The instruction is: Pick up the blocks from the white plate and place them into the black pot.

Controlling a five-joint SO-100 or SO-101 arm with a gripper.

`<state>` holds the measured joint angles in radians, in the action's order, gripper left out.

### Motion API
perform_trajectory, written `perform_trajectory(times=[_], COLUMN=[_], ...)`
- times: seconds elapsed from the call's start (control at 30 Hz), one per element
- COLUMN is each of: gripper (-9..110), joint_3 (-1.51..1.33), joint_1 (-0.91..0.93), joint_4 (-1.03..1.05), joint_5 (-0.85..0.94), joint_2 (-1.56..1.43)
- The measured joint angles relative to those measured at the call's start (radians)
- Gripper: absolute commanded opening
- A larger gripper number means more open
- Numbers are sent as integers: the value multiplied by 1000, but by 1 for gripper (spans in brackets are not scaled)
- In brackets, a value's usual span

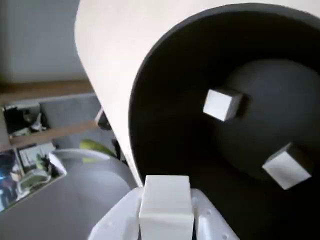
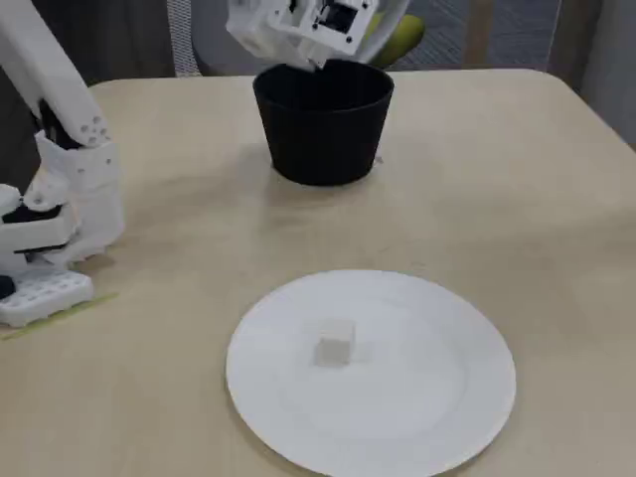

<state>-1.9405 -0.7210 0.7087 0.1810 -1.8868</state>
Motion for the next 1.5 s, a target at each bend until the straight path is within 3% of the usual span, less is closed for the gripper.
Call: perform_trajectory(times=[0.1, 0.3, 0.37, 0.43, 0.6, 0.8, 1.03, 1.17, 1.37, 1.5], gripper=[42, 40, 25, -2, -2, -2, -2, -2, -2, 17], joint_3=[0, 0, 0, 0, 0, 0, 72, 235, 282, 284], joint_1=[0, 18, 37, 64, 221, 563, 927, 1028, 1146, 1212], joint_4=[41, 98, 112, 132, 209, 373, 548, 657, 617, 620], joint_5=[28, 44, 48, 46, 28, 11, 31, 72, 94, 98], joint_2=[0, -6, -21, -41, -161, -235, 11, 222, 258, 308])
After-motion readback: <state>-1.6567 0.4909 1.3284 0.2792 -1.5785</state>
